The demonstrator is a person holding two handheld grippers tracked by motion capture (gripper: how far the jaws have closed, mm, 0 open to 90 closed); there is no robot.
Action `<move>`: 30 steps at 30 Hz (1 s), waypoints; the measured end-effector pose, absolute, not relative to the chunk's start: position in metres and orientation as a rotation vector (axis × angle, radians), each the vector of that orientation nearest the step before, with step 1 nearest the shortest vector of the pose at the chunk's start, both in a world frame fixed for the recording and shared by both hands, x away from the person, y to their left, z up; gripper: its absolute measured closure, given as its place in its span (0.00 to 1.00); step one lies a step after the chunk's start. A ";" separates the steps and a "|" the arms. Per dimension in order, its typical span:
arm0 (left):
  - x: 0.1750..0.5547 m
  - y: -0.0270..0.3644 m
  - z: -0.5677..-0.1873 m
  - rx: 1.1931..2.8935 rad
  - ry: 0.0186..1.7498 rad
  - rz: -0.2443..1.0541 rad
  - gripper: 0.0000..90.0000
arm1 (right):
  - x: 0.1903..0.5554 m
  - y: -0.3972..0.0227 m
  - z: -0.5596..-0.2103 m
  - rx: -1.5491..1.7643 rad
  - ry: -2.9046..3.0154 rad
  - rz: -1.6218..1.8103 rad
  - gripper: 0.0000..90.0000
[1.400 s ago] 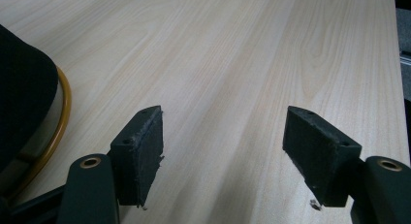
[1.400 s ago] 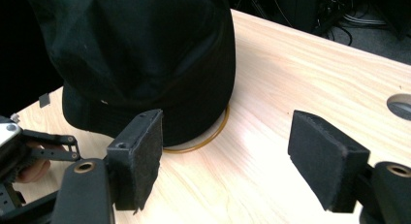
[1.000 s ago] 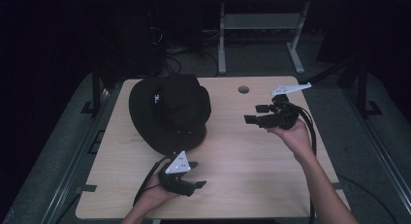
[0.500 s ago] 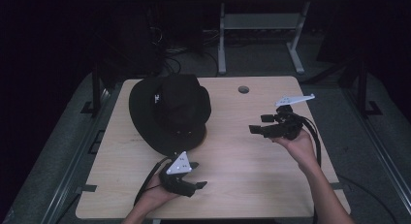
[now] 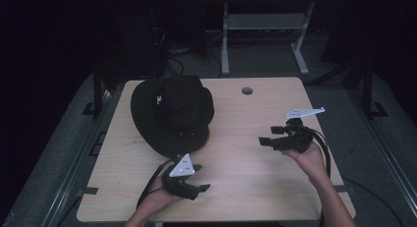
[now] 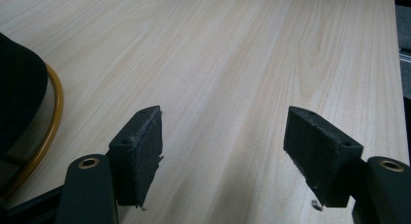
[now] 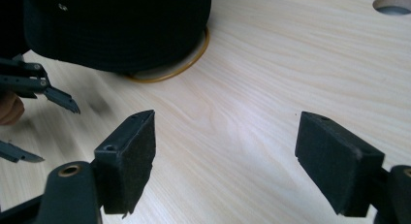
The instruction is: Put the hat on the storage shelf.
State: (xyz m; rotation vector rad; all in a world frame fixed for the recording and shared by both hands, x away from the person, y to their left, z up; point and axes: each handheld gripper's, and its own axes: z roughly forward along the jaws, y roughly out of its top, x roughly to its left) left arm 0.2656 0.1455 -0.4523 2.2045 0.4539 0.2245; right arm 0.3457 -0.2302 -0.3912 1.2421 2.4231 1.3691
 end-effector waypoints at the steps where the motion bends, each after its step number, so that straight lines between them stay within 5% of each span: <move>1: 0.266 0.145 -0.452 2.204 0.456 0.224 0.33 | 0.345 -0.231 -0.393 1.247 2.422 1.366 0.24; 30: 0.265 0.147 -0.452 2.209 0.462 0.221 0.33 | 0.309 -0.257 -0.422 1.308 2.401 1.345 0.23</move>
